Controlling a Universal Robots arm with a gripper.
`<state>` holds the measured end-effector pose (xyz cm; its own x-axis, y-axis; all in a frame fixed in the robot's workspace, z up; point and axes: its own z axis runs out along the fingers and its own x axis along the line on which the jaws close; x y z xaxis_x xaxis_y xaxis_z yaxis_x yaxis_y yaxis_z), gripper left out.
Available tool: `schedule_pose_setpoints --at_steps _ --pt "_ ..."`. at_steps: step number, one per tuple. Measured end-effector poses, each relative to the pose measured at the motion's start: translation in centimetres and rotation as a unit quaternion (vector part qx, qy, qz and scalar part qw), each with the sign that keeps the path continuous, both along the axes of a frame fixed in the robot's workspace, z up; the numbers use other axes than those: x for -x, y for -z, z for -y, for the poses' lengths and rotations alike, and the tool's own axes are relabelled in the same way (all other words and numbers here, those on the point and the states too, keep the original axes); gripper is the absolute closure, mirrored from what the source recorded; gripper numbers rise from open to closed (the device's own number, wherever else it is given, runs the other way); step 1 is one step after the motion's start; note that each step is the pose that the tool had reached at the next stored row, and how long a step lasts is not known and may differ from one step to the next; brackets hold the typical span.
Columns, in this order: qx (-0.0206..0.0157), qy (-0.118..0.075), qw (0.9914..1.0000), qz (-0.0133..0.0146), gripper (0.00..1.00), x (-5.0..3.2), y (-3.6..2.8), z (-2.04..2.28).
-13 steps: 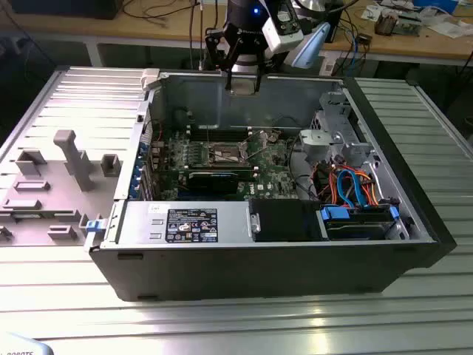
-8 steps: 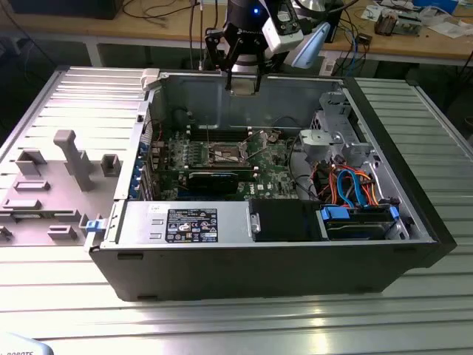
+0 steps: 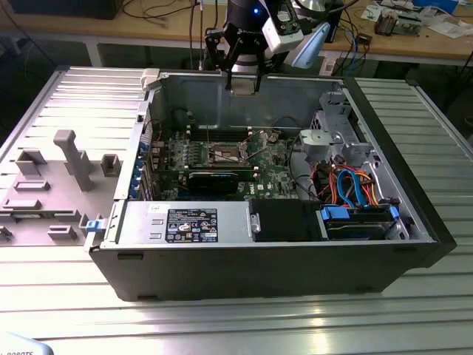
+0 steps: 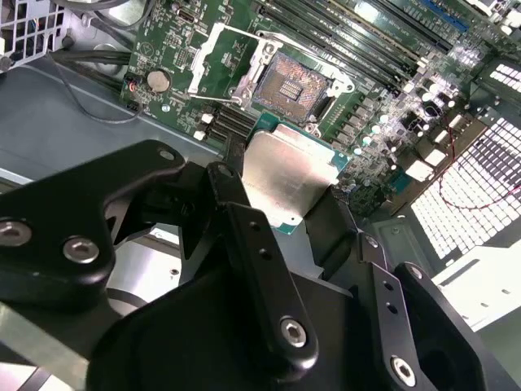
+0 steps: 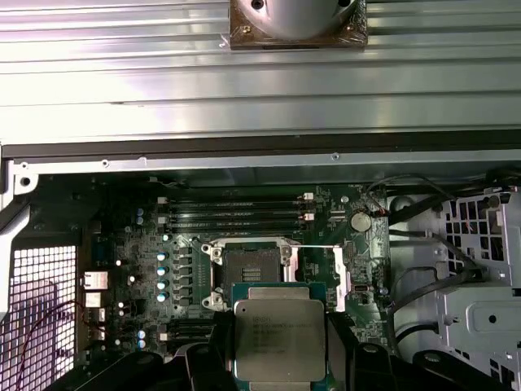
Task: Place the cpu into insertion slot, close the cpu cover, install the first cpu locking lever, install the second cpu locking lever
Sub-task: 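Place the cpu into insertion slot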
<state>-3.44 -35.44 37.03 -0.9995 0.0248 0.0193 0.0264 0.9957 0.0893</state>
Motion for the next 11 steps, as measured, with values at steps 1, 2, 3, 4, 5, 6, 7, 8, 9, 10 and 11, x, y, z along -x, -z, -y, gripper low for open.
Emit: schedule_pose_setpoints --at_steps 1,2,3,4,5,6,7,8,9,10,11 --pt "0.0000 0.001 1.00000 0.0000 0.46 0.00 0.00 0.00" --pt "0.0000 0.004 0.99999 0.0000 0.46 0.00 0.01 0.00" --pt "0.0000 0.009 0.99996 0.0000 0.46 0.00 0.01 0.00" --pt "0.0000 0.016 0.99987 0.0000 0.46 0.00 0.02 0.00" --pt "0.0000 0.021 0.99978 0.0000 0.46 0.00 0.03 0.00" --pt "0.0000 0.025 0.99968 0.0000 0.46 0.00 0.03 0.00" --pt "0.0000 0.026 0.99967 0.0000 0.46 0.00 0.03 0.00" --pt "0.0000 0.026 0.99967 0.0000 0.46 0.00 0.03 0.00" --pt "0.0000 0.026 0.99967 0.0000 0.46 0.00 0.03 0.00" --pt "0.0000 0.026 0.99967 0.0000 0.46 0.00 0.03 0.00" --pt "0.0000 0.026 0.99967 0.0000 0.46 0.00 0.03 0.00"
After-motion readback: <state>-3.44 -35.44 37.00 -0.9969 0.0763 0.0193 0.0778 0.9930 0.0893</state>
